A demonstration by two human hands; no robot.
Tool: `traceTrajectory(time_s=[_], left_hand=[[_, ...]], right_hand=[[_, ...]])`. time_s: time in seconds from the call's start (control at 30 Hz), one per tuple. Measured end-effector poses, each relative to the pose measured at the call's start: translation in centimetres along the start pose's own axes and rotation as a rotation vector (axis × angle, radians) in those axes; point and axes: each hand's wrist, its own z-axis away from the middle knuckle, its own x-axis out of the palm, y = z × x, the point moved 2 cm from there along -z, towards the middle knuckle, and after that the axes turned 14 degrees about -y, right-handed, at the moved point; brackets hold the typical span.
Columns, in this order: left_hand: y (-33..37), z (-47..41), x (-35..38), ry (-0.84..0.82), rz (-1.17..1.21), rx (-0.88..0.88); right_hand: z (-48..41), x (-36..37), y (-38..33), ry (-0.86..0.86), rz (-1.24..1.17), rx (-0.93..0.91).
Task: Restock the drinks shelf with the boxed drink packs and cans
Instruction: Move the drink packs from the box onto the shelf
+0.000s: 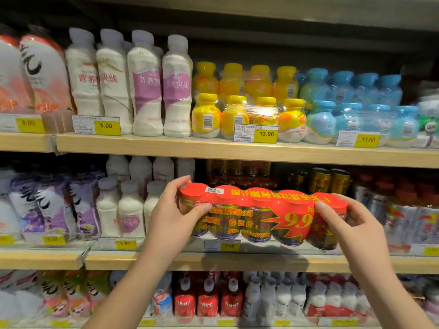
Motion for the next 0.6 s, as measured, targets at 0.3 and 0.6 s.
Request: traceTrajectory(time_s=[0.3, 0.6], left_hand=[[1.1, -5.1, 2.9, 0.063, -0.291, -0.121], [0.8, -12.5, 5.6, 0.101, -0.373, -0.163]], right_hand=[[-7.6, -0.1, 4.2, -0.017, 0.011, 0.041], [-16.0, 0.7, 5.8, -0.090, -0.149, 0.043]])
